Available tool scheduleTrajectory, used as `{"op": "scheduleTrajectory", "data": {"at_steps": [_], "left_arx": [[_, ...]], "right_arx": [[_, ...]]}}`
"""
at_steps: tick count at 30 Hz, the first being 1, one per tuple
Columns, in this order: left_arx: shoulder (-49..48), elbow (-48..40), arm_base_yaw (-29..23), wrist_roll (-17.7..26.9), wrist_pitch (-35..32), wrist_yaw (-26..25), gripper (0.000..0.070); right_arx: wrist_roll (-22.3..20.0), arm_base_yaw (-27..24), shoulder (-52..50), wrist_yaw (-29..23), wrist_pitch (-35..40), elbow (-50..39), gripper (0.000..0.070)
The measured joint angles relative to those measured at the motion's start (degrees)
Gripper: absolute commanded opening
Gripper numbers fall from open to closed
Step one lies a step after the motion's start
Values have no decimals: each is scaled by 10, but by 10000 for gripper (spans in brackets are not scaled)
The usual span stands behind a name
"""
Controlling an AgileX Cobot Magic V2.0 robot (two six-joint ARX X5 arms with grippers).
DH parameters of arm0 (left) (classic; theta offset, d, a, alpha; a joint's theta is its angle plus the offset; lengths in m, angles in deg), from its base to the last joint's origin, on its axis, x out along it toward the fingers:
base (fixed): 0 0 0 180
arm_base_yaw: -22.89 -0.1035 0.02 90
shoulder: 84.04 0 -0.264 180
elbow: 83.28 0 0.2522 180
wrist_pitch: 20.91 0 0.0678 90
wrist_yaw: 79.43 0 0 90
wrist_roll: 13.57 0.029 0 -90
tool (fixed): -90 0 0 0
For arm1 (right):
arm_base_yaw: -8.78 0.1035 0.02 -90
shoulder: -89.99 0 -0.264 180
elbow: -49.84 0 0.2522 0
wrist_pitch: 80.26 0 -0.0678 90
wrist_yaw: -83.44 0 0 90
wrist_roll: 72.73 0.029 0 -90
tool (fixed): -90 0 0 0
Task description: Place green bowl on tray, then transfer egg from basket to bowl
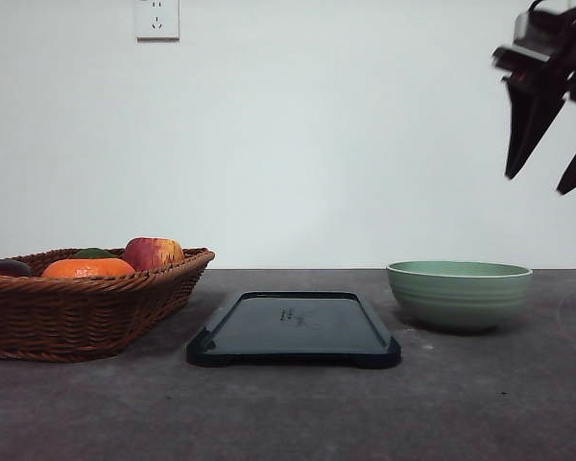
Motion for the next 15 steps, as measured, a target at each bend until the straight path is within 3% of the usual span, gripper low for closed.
{"op": "scheduleTrajectory", "data": {"at_steps": [15], "left_arx": [[0,0,0,0,-8,0,276]], "right_arx": [[-25,-4,168,-29,4,60,330]]}}
